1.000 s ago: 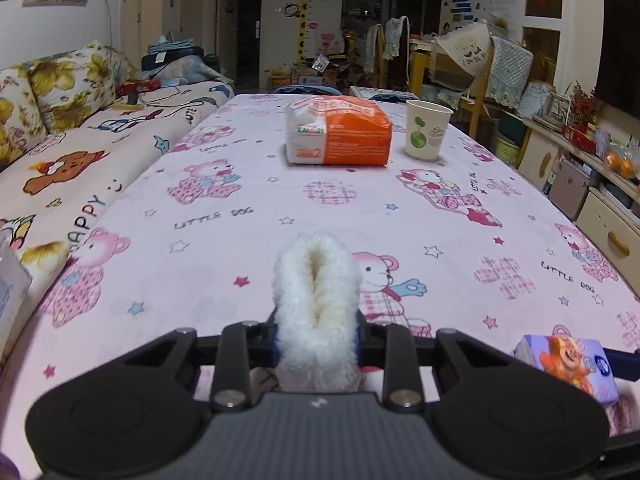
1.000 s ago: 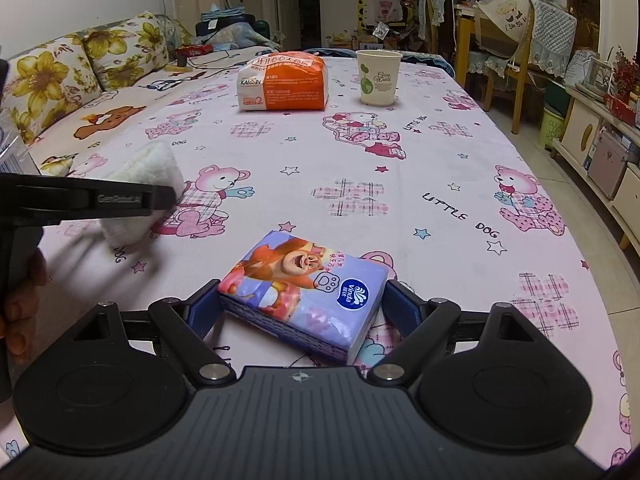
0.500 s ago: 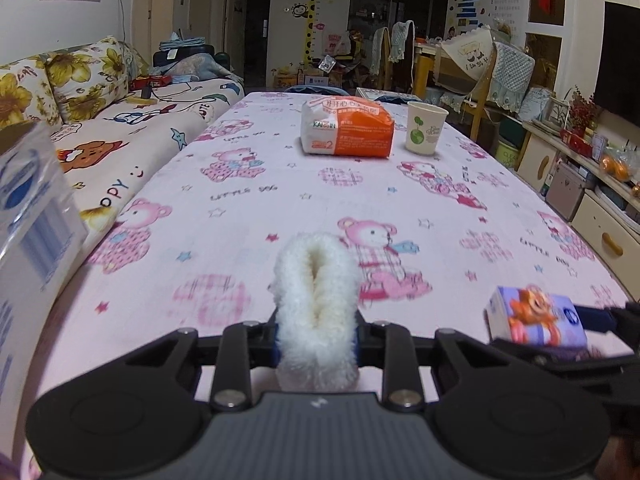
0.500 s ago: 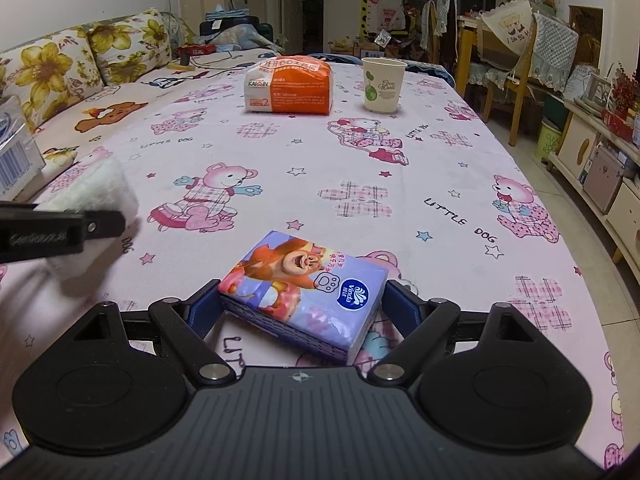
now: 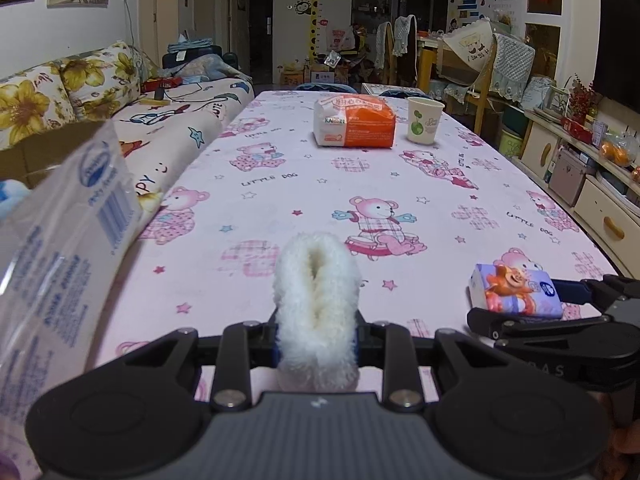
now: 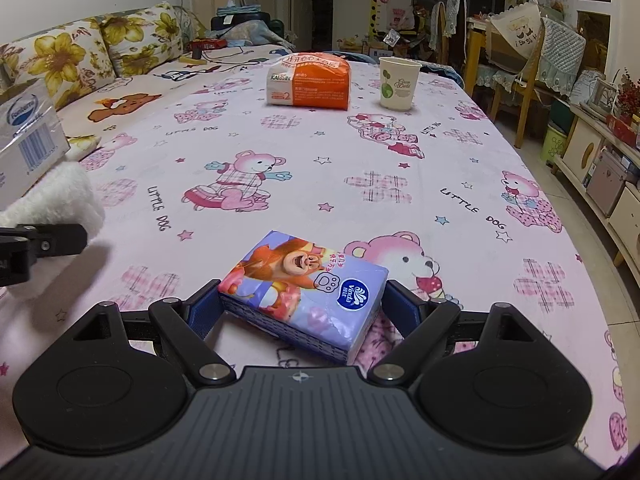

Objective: Organize soft objects
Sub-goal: 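Carry the slipper and tissue pack toward the cardboard box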

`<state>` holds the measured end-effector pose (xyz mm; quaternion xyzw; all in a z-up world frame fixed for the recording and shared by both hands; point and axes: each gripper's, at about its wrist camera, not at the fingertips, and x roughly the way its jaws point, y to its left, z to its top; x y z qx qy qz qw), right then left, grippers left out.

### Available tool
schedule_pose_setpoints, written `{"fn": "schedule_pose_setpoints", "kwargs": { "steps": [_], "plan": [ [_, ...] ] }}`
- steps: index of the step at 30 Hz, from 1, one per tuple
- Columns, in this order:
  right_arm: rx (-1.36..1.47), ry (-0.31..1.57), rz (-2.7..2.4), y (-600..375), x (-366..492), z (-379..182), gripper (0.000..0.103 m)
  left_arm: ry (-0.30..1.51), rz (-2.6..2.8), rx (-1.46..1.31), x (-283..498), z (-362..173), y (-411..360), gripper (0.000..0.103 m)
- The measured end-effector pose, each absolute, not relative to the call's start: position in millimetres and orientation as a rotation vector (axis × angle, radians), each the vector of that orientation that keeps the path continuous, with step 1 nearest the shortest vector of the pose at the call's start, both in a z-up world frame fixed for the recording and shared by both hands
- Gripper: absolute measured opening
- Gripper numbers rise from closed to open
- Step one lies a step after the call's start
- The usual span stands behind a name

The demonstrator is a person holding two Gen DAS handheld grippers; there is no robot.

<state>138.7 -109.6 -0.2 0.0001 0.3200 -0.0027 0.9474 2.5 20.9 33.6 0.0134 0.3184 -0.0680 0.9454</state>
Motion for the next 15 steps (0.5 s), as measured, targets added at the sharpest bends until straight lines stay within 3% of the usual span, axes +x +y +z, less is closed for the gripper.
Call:
{"fn": "schedule_pose_setpoints", "kwargs": {
  "steps": [15],
  "plan": [
    [0.016, 0.63, 0.004, -101, 121, 11, 0.103, 0.571, -0.151, 0.048, -30, 63, 32, 0.027]
  ]
}}
